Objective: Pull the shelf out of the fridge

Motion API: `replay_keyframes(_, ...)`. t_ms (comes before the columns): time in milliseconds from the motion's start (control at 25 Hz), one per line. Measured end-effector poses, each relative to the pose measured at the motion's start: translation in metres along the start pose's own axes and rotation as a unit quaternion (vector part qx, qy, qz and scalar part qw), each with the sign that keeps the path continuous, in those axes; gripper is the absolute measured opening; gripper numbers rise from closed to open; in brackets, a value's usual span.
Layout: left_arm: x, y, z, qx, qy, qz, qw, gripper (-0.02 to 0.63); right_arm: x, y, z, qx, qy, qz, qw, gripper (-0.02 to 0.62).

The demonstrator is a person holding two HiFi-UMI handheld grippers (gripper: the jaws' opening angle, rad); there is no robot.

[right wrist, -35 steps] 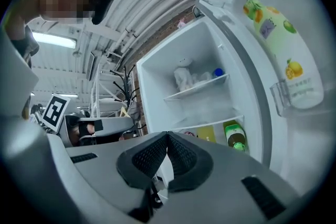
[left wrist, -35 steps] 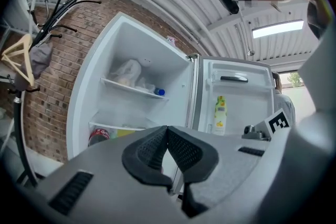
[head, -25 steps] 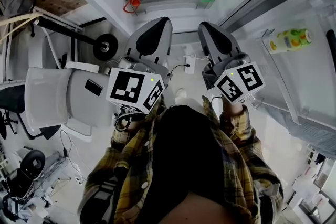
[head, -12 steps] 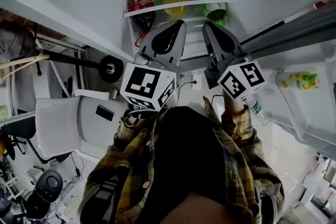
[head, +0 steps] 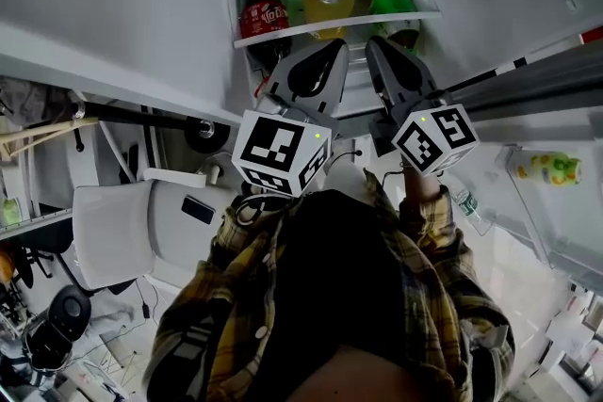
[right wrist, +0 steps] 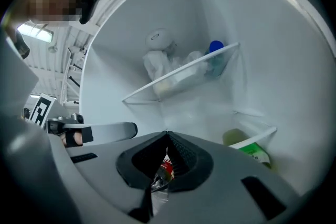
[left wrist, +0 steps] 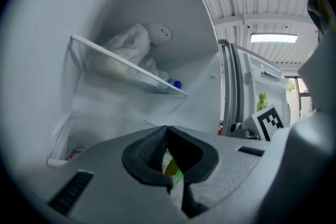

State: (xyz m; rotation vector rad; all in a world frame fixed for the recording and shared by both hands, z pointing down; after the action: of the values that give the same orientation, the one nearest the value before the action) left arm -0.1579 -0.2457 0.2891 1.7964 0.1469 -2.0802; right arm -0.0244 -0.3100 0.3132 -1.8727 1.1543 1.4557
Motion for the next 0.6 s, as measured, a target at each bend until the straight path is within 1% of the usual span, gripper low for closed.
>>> replay_keyframes(120, -0.002, 0.003, 0.003, 0.014, -0.009, 0.003, 0.9999, 0.005, 0.001, 0.008, -0.005, 0.012, 0.004, 0.006, 1.000, 0.018)
replay_keyframes(320, -0.006, 0.011, 0.004, 0.043, -0.043, 0.002, 0.9981, 0.005, 0.000, 0.013, -0.014, 0.040, 0.022, 0.019, 0.999, 0.018)
replay_keyframes(480, -0.012, 0.019, 0.000, 0.053, -0.079, 0.003, 0.9955, 0.005, -0.001, 0.012, -0.023, 0.062, 0.047, 0.031, 0.996, 0.018)
replay_keyframes(600, -0.015, 0.024, -0.002, 0.059, -0.090, 0.004, 0.9941, 0.005, -0.004, 0.012, -0.029, 0.071, 0.062, 0.036, 0.995, 0.018)
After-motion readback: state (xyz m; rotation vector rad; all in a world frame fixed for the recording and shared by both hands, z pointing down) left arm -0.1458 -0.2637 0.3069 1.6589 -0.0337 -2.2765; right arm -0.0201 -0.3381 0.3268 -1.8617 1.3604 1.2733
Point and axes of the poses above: the fingertips, and each gripper's own axes: y forward along the fingers, z to its left, x out of its top, the point moved 8 cm from there along -y, backward along the fingers, and after that the axes turned 7 degrees about z, right-handed, at the moved point
